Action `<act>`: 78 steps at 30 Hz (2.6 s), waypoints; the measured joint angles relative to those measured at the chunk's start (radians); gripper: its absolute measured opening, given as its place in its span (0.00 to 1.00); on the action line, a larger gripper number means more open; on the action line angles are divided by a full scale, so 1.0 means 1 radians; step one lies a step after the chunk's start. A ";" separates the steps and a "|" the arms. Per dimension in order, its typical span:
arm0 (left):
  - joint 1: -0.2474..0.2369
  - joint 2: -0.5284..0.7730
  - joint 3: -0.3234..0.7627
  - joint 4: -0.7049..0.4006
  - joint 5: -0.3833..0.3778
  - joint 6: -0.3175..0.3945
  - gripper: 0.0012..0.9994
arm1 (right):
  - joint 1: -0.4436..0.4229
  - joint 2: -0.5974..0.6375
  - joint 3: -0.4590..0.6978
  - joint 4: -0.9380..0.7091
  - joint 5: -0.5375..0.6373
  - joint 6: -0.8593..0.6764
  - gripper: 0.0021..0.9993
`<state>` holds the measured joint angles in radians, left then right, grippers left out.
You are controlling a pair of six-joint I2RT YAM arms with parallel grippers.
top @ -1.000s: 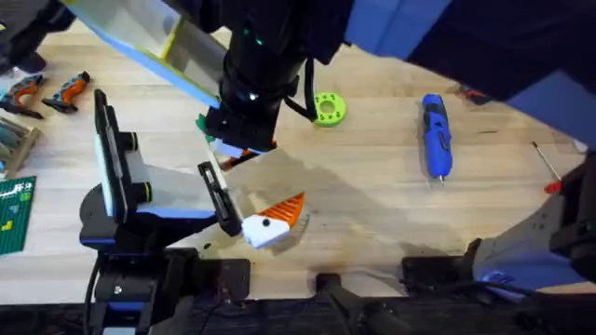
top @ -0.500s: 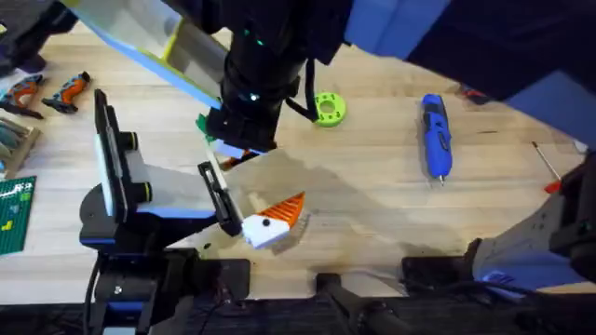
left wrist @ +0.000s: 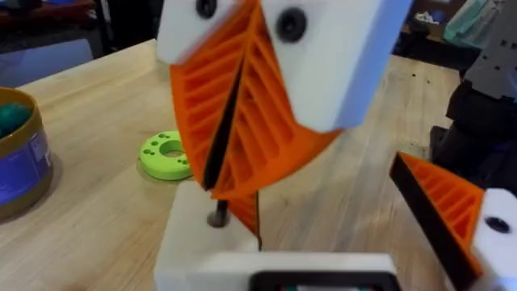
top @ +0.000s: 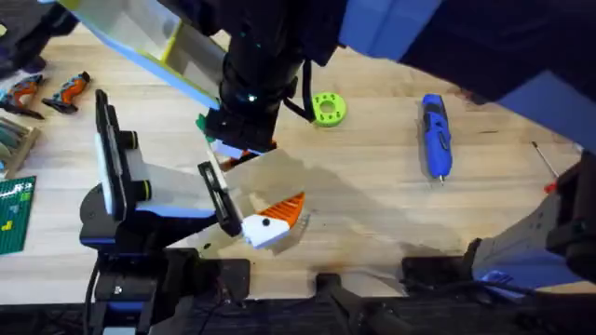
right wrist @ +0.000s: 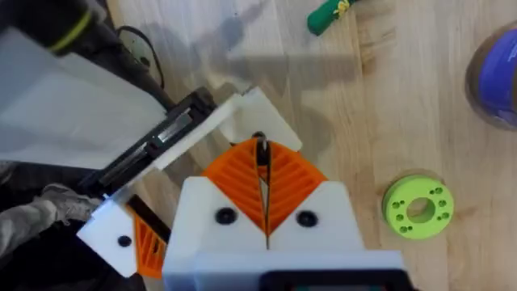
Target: Pick up the gripper from the table and insert it into the empty holder that is missing its gripper. Then pick up a screw, insert it into the mounting hole, and use the screwdriver to tighten it. Finally, clean up the table by picking up the vegetable and placing it into the bucket.
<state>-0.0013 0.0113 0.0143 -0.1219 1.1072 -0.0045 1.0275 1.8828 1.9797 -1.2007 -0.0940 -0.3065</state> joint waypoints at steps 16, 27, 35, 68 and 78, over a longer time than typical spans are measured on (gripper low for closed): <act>0.000 0.001 0.000 -0.002 0.005 -0.019 0.99 | 0.000 0.000 -0.040 0.045 -0.008 0.002 0.00; 0.000 0.001 0.000 -0.002 0.012 -0.022 0.99 | -0.005 0.000 -0.047 0.042 -0.011 0.008 0.00; 0.000 0.001 0.000 -0.002 0.013 -0.020 0.99 | -0.005 0.000 -0.042 0.033 -0.011 0.008 0.00; 0.000 0.001 0.000 -0.002 0.015 0.016 0.99 | 0.010 0.000 0.009 -0.002 0.003 0.011 0.00; 0.000 0.001 0.000 -0.002 0.015 0.016 0.99 | 0.010 0.000 0.009 -0.002 0.003 0.011 0.00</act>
<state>-0.0013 0.0118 0.0143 -0.1234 1.1225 0.0116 1.0378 1.8828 1.9890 -1.2022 -0.0910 -0.2955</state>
